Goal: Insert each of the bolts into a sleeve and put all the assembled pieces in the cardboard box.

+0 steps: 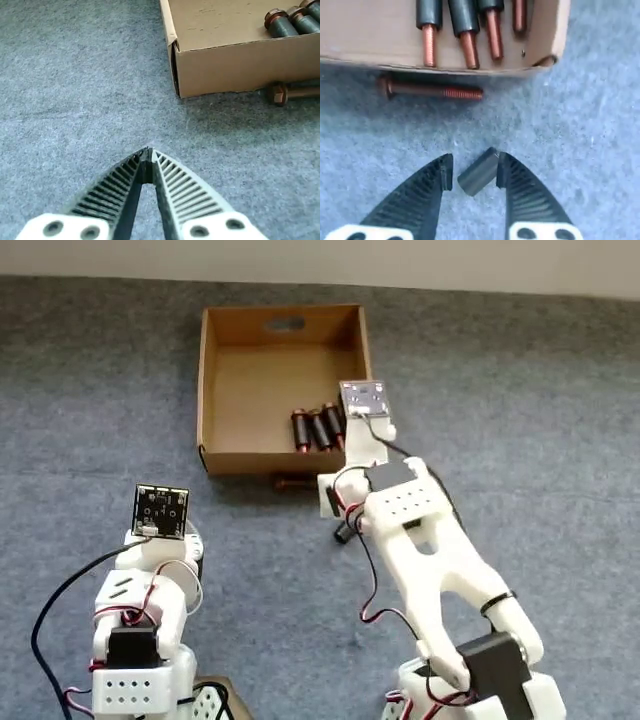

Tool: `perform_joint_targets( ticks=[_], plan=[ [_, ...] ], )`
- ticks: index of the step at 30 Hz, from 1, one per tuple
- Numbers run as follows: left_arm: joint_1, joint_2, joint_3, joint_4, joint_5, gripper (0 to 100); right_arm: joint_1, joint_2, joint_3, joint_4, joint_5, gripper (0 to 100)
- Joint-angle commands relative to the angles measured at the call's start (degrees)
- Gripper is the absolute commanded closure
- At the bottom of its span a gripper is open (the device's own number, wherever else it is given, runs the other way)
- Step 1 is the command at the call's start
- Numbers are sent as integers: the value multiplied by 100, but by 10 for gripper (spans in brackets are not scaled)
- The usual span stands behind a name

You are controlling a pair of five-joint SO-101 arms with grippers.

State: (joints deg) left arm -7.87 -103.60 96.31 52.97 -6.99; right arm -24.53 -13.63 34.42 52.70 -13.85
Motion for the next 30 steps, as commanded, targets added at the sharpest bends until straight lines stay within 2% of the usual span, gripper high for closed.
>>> perform_joint_targets(
  ticks=[1, 4, 10, 16, 22, 24, 26, 30],
  plan=[
    [101, 48, 92, 9, -35, 986, 84, 259, -40, -119, -624, 848],
    [101, 48, 92, 9, -35, 986, 75, 725, -295, -110, -1134, 844],
    [101, 48, 92, 9, -35, 986, 48, 1473, -760, -92, -1169, 843],
    [101, 48, 92, 9, -35, 986, 48, 1560, -725, -57, -1169, 843],
    [101, 48, 92, 0, -35, 986, 48, 1587, -752, 444, -1108, 850],
    [101, 48, 92, 9, -35, 986, 48, 1587, -734, 470, -853, 896],
    [101, 48, 92, 9, -35, 986, 48, 1596, -716, 462, -545, 983],
    [101, 48, 92, 9, -35, 986, 57, 1596, -716, 453, -396, 989]
  ],
)
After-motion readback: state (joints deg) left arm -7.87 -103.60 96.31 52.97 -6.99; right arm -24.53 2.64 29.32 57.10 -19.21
